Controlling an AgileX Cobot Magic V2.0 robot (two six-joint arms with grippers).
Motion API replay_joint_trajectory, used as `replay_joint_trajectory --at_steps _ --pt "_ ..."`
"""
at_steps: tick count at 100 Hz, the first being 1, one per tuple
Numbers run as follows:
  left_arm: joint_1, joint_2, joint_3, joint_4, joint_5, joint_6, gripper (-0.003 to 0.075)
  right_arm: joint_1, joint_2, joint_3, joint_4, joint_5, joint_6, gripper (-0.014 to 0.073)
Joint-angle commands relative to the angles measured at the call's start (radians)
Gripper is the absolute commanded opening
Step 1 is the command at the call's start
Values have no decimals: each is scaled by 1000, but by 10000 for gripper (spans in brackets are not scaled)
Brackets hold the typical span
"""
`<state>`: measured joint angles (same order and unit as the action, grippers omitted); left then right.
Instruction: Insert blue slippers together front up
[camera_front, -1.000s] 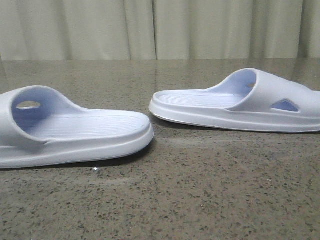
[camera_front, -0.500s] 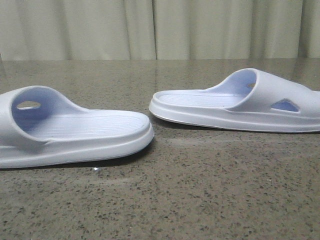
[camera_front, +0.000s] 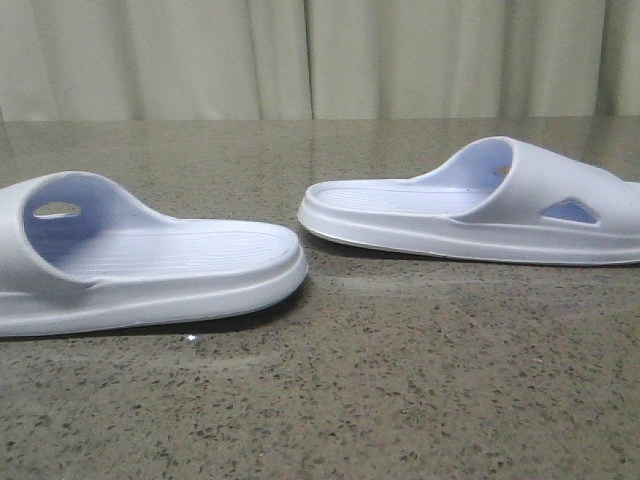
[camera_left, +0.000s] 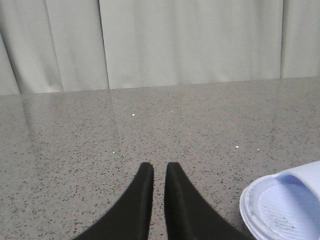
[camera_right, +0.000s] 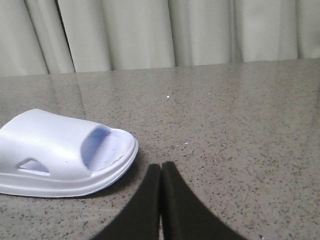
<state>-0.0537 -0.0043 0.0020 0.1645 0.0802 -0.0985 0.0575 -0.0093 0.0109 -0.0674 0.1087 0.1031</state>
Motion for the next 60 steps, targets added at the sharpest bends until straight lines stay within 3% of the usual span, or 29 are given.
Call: replay_joint_trajectory --at_steps 1,60 --pt "-7 2 9 -4 -80 -8 16 -7 -20 19 -12 -77 -8 -107" --pt "-7 2 9 -4 -87 -8 16 -7 -20 19 -12 -109 -8 -107"
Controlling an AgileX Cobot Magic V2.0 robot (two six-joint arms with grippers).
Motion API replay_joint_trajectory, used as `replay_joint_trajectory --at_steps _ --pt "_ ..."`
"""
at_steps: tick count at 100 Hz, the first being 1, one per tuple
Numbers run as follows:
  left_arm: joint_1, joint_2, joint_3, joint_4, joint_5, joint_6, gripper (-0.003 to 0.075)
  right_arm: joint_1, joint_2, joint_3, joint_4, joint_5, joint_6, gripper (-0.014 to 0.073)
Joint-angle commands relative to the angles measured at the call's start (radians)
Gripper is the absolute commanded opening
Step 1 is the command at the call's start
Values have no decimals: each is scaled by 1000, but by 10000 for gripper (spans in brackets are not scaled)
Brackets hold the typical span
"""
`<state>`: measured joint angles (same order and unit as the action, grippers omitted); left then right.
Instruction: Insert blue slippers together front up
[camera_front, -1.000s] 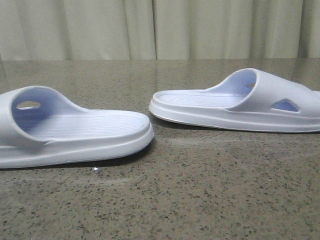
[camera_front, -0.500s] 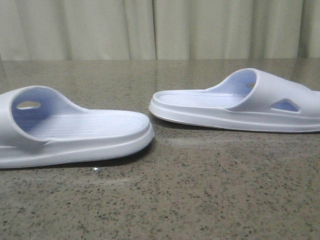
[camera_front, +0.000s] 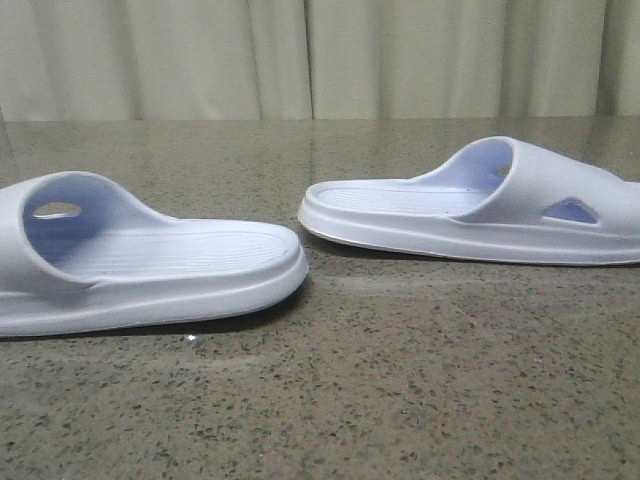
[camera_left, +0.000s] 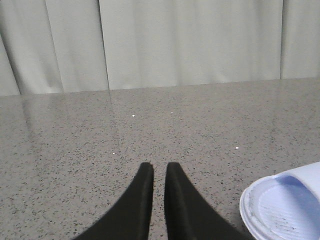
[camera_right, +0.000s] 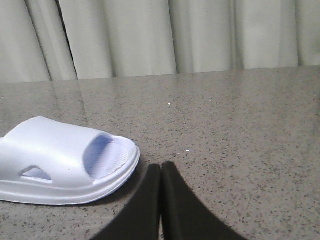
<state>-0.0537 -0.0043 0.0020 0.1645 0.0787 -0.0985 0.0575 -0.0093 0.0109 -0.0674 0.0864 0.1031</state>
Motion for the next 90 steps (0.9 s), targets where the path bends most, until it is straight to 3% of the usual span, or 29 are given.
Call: replay_joint_trajectory --at_steps 1,23,39,50,60,90 --pt "-7 2 9 -4 -85 -8 16 -7 -20 19 -12 -80 -8 -107" --pt "-7 2 9 -53 -91 -8 15 -7 -20 19 -12 -72 -8 -107" --pt "-7 2 9 -231 -91 -8 15 -7 -20 19 -3 -74 -8 -107" --pt "-7 2 9 -438 -104 -8 15 -7 -20 19 -1 -86 -8 -107" --pt "-7 2 -9 -461 -101 -8 15 -7 -20 -1 14 -86 -8 -107" --pt "14 111 -279 -451 237 -8 15 -7 76 -245 67 121 30 -106"
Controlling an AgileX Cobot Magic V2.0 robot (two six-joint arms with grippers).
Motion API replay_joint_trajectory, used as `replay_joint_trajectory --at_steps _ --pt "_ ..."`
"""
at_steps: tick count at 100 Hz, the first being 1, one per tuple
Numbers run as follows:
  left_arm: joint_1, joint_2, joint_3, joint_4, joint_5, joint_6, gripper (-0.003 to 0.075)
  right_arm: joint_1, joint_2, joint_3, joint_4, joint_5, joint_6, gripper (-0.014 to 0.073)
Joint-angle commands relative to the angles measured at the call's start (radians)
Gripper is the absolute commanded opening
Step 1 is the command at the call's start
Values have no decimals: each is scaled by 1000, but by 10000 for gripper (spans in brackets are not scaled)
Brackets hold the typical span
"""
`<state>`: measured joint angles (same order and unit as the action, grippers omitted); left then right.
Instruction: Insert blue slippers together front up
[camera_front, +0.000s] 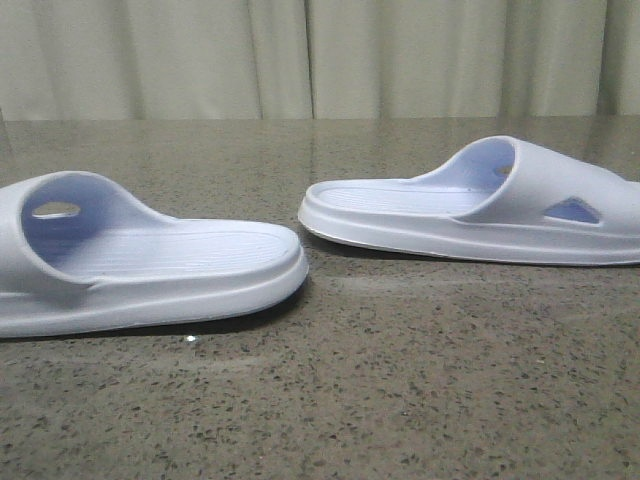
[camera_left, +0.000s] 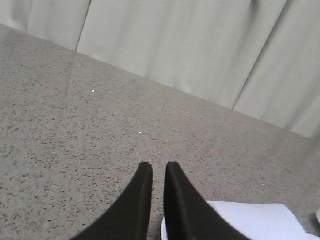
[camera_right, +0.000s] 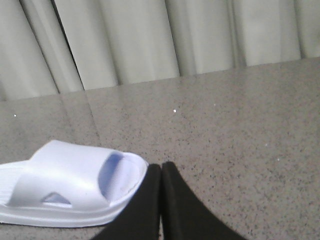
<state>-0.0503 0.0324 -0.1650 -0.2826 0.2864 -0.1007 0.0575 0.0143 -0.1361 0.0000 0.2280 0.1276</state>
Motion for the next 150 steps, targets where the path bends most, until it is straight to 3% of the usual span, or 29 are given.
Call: replay_joint_trajectory --at_steps 1,17,38,45,54,63,74,80,87,101,125,150 --pt "13 81 -120 -4 37 -6 15 -7 62 -106 0 -15 5 -106" --pt "22 267 -288 -6 186 -6 15 -7 193 -273 20 87 5 -106" --pt "22 449 -414 -41 215 -4 16 -7 347 -410 106 168 5 -105" --pt "22 484 -414 -41 211 -3 17 -7 373 -415 127 176 5 -73" --pt "22 515 -414 -45 217 -2 49 -7 389 -415 138 195 5 34" --pt "22 525 -414 -51 217 -2 160 -7 394 -415 138 197 5 206" --pt "22 525 -414 -56 210 -2 391 -7 394 -415 138 166 5 410" --pt "22 525 -414 -60 201 -2 520 -7 394 -415 138 137 5 453" --pt "22 525 -414 -71 195 -2 594 -7 394 -415 138 112 5 456" --pt "22 527 -391 -73 195 -15 566 -7 394 -415 138 73 5 456" --pt "22 574 -331 -79 179 -203 526 -7 394 -415 138 67 5 456" --pt "22 712 -327 -158 160 -212 526 -7 394 -414 138 67 5 456"
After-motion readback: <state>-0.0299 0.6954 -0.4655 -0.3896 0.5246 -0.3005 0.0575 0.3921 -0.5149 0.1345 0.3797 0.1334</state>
